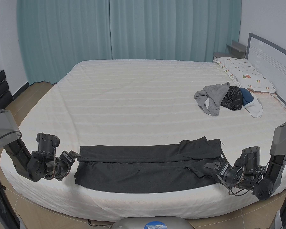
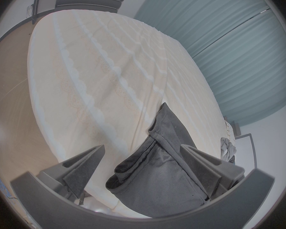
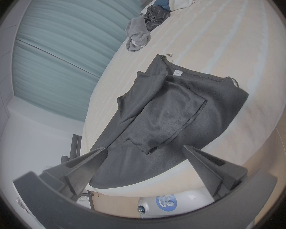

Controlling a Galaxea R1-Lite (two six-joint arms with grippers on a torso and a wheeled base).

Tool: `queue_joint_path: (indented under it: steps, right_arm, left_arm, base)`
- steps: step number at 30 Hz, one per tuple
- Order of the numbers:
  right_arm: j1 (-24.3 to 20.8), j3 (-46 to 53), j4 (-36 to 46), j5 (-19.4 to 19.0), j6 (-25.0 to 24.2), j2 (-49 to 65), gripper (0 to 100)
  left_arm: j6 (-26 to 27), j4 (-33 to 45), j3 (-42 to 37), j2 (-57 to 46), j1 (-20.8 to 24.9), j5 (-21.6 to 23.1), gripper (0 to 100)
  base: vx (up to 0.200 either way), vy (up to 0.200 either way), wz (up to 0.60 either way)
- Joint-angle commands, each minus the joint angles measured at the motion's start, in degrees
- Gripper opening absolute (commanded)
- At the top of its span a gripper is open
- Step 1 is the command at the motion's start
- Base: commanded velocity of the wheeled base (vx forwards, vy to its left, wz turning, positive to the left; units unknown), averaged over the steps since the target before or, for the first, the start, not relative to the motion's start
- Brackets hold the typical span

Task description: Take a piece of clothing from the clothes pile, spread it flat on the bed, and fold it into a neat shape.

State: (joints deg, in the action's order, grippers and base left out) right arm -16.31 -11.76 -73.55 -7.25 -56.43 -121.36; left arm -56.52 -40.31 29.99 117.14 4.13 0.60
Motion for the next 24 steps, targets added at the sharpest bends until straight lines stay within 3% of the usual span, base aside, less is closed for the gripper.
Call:
queue_joint_path:
  steps: [1,24]
  right_arm:
    - [0.1,-0.4,0.0,0.0,-0.1,-1.1,100]
    - [0.1,-1.5,-6.7,2.2,-1.9,-6.8,100]
  left_arm:
    - [0.0,0.0,0.1,0.2,0.0,0.0,100]
    - [0.0,0.0,0.3,0.3,-0.2,-0.1,100]
  base:
    - [0.0,0.0,0.0]
    - [0.0,0.0,0.0]
